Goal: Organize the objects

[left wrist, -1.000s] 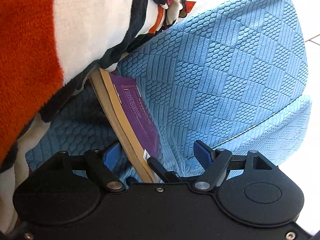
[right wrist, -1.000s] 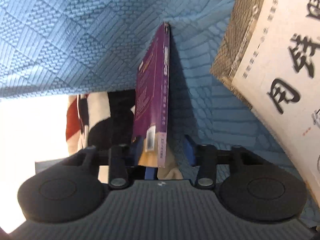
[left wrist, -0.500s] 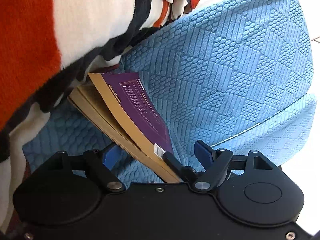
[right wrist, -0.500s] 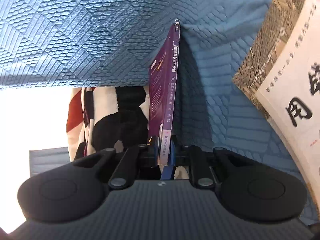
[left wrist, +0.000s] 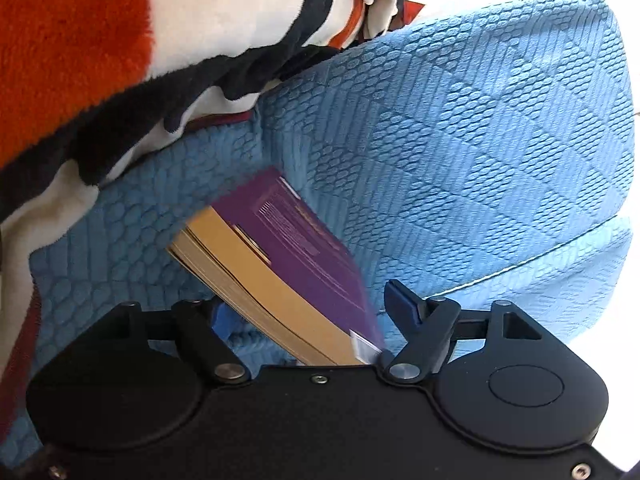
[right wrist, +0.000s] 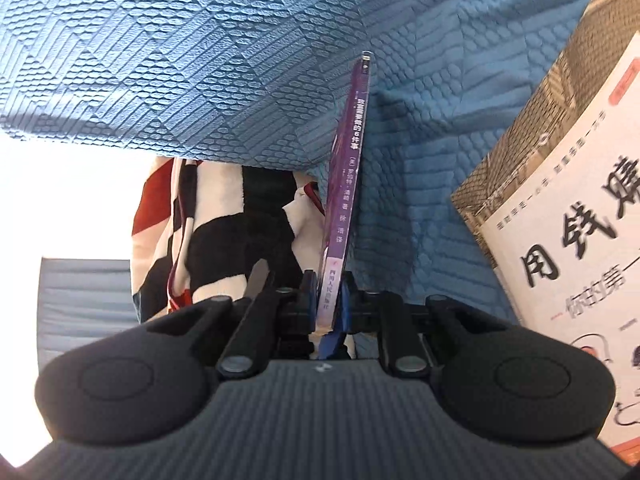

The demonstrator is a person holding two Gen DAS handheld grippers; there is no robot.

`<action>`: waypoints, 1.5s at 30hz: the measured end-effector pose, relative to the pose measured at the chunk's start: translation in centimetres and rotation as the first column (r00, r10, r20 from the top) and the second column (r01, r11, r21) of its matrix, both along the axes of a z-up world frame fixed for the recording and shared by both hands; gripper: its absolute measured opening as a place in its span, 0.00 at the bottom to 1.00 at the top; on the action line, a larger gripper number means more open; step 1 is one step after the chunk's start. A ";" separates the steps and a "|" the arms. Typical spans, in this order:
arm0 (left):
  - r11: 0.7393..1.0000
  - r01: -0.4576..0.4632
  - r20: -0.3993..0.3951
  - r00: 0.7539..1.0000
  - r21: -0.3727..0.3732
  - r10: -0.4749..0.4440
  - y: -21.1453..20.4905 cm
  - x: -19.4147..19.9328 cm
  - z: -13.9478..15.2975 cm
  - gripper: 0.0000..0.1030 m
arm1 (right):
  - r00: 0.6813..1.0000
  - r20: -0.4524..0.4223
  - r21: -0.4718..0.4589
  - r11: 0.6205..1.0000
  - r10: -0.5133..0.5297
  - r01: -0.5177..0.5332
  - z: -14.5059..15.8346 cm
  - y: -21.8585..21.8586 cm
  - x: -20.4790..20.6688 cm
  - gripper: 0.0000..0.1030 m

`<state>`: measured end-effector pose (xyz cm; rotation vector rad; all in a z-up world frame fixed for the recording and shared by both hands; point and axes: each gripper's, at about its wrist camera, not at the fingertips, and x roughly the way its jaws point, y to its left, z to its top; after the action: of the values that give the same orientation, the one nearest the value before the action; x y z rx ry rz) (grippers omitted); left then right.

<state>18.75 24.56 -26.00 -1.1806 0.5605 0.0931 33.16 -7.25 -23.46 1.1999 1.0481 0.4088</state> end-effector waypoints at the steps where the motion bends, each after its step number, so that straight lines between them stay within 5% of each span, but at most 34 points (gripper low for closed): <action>1: 1.000 -0.002 -0.010 1.000 0.009 0.002 0.0 0.0 -0.1 0.66 | 1.000 0.006 -0.009 1.000 0.006 -0.006 0.2 -0.2 -0.1 0.15; 16: 1.000 0.030 -0.073 0.997 -0.005 -0.031 -1.5 0.9 -1.2 0.39 | 0.998 0.060 -0.091 0.996 0.030 -0.025 1.9 -3.2 -1.7 0.15; 23: 0.999 0.032 -0.038 0.999 0.001 -0.032 -2.1 0.1 -0.5 0.23 | 0.997 0.074 -0.113 0.993 0.035 -0.026 2.4 -3.9 -2.3 0.16; 34: 0.996 0.063 0.036 0.997 0.061 -0.066 -3.7 -1.3 4.7 0.21 | 0.973 0.188 -0.149 0.983 0.136 -0.109 6.7 -5.4 -3.4 0.17; 45: 0.962 0.130 0.063 0.987 0.238 -0.149 -8.9 -2.0 11.8 0.22 | 0.953 0.265 -0.119 0.986 0.143 -0.115 10.9 -10.0 -5.7 0.17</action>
<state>16.79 15.65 -14.25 -0.9091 0.5448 -0.0091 27.51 -17.24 -12.56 0.9547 0.8988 0.5984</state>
